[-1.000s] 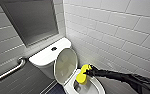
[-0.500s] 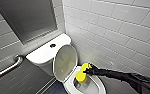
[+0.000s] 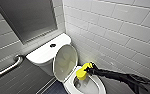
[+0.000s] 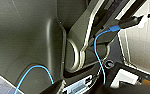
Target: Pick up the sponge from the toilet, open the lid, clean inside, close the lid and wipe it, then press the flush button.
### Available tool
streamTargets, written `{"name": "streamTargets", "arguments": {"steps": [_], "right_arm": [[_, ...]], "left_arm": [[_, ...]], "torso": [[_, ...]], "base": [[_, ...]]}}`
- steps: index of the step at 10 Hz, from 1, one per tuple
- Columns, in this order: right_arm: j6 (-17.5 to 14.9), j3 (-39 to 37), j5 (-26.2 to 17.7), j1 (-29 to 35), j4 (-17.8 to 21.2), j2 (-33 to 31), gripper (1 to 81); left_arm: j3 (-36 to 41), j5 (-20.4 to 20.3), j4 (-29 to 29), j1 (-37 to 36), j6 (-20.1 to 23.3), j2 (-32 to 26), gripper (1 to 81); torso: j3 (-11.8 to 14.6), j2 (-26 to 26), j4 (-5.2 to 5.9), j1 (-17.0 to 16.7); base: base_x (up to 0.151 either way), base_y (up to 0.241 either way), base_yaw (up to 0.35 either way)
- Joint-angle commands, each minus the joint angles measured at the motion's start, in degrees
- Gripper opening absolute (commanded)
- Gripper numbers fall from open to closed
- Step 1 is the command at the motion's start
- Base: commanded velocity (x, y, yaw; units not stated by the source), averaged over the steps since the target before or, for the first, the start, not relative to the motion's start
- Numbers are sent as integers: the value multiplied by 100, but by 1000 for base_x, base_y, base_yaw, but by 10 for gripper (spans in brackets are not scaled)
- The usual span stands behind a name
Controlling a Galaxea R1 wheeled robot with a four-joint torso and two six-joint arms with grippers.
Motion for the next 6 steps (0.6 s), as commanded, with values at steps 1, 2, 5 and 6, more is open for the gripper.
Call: {"name": "streamTargets", "arguments": {"steps": [1,2,5,6], "right_arm": [[458,-161,298,491,81,230,10],[458,-215,369,297,81,231,10],[449,-329,598,-20,20,90,10],[431,-278,650,-46,11,-40,10]], "left_arm": [[257,346,-25,147,64,-68,811],[266,346,-25,182,64,-77,811],[310,337,-16,270,64,-138,811],[353,337,-16,279,64,-173,811]], "torso": [[0,0,0,0],[0,0,0,0],[0,0,0,0],[0,0,0,0]], "base": [[0,0,0],[0,0,0],[0,0,0],[0,0,0]]}}
